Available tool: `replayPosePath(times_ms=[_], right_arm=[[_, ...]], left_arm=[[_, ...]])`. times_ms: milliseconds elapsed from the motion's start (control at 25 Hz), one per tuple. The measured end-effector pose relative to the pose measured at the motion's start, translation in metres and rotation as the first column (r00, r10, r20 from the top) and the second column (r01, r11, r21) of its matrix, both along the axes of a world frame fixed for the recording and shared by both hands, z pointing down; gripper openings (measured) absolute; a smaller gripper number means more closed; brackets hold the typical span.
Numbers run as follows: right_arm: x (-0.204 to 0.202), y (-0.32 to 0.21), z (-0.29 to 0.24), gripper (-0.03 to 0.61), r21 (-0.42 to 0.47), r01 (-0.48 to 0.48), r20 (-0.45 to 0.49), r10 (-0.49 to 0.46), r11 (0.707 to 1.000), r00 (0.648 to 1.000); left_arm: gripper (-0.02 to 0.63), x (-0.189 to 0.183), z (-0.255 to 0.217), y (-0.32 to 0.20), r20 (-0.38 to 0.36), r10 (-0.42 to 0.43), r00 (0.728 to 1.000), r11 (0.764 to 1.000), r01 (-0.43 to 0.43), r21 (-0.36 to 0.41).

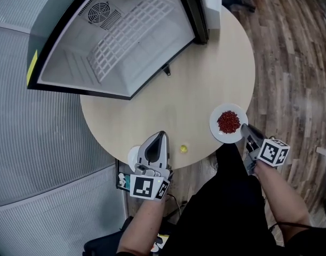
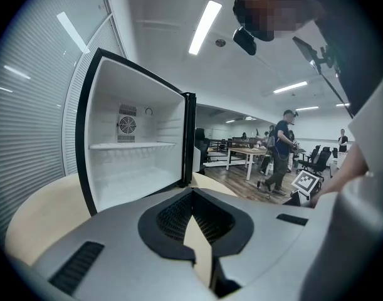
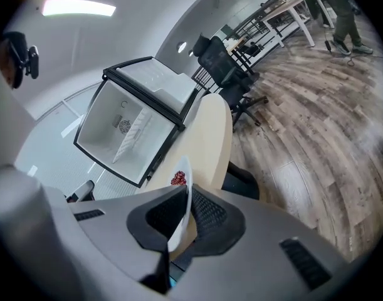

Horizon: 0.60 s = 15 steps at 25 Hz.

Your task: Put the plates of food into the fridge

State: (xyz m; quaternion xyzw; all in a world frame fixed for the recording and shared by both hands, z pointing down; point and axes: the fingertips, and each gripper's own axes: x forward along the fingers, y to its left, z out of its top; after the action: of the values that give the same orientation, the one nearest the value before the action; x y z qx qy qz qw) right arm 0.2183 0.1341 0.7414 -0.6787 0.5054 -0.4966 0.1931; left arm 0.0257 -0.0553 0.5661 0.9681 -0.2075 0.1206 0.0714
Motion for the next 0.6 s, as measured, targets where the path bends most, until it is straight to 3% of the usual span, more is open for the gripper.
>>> replayPosePath(times_ms=[360, 600], right_arm=[[0.004, -0.011, -0.021, 0.018, 0.039, -0.026, 0.036, 0.024, 0.999, 0.999], [0.012, -0.012, -0.033, 0.018, 0.013, -0.050, 0.045, 0.049, 0.999, 0.998]], left_arm=[[0.006, -0.009, -0.019, -0.003, -0.014, -0.030, 0.999, 0.999, 0.030, 0.029], [0.006, -0.019, -0.038, -0.008, -0.025, -0.055, 0.998, 0.997, 0.056, 0.052]])
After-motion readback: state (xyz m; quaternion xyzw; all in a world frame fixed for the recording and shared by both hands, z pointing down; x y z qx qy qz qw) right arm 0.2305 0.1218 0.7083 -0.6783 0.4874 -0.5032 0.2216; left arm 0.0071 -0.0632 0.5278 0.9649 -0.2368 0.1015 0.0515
